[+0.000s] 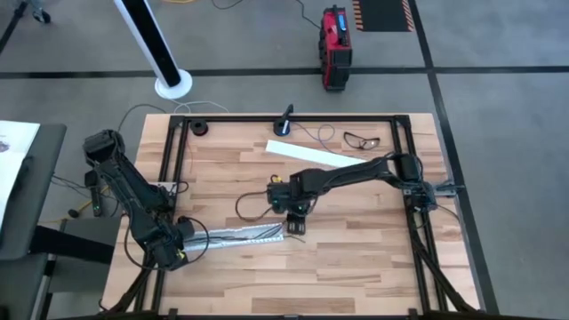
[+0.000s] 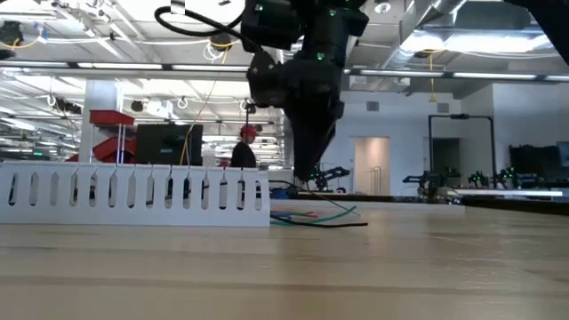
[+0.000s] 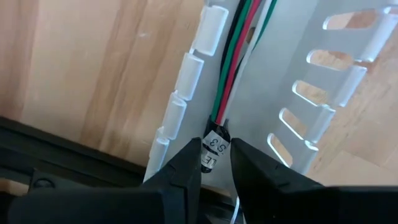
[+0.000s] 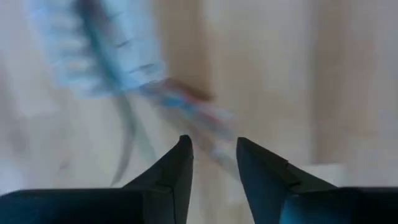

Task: Ziptie cables
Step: Put the colored zip-tied into the white cable duct

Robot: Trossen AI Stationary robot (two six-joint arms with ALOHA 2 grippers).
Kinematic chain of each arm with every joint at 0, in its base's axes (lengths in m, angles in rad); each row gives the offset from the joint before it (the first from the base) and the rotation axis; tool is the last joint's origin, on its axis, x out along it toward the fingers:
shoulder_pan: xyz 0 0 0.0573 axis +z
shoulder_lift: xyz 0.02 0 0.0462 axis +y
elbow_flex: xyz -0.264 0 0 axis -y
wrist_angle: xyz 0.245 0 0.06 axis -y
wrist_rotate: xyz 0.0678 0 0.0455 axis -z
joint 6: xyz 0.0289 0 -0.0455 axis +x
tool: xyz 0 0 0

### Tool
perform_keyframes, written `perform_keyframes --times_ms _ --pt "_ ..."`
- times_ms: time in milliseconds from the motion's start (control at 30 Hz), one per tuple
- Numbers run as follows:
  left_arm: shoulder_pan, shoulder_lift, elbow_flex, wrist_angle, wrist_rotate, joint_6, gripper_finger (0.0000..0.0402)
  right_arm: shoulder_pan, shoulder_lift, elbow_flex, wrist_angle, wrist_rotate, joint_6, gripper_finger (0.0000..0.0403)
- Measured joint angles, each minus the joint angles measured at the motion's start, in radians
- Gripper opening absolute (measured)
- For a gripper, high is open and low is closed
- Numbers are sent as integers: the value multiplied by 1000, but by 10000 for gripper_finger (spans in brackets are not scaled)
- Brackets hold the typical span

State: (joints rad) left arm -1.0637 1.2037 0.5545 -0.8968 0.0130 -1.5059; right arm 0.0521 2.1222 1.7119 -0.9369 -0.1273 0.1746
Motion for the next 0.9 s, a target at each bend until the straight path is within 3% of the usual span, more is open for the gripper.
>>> perform_keyframes --times_ms 200,300,367,533,733,900 --pt "0 0 0 -17 -40 -7 81 61 -50 2 5 -31 -51 116" --pt "0 0 0 -19 -52 -22 81 66 -54 2 25 126 -48 116" --pt "0 0 0 -21 -56 -24 81 49 -54 2 74 168 -65 115" --pt "0 0 0 -24 -59 -25 81 -1 -27 4 185 100 -48 92" --pt "0 0 0 -25 -59 -28 81 -4 26 1 156 19 -36 60" --pt "0 0 0 -28 -59 -30 81 22 26 2 97 11 -60 54"
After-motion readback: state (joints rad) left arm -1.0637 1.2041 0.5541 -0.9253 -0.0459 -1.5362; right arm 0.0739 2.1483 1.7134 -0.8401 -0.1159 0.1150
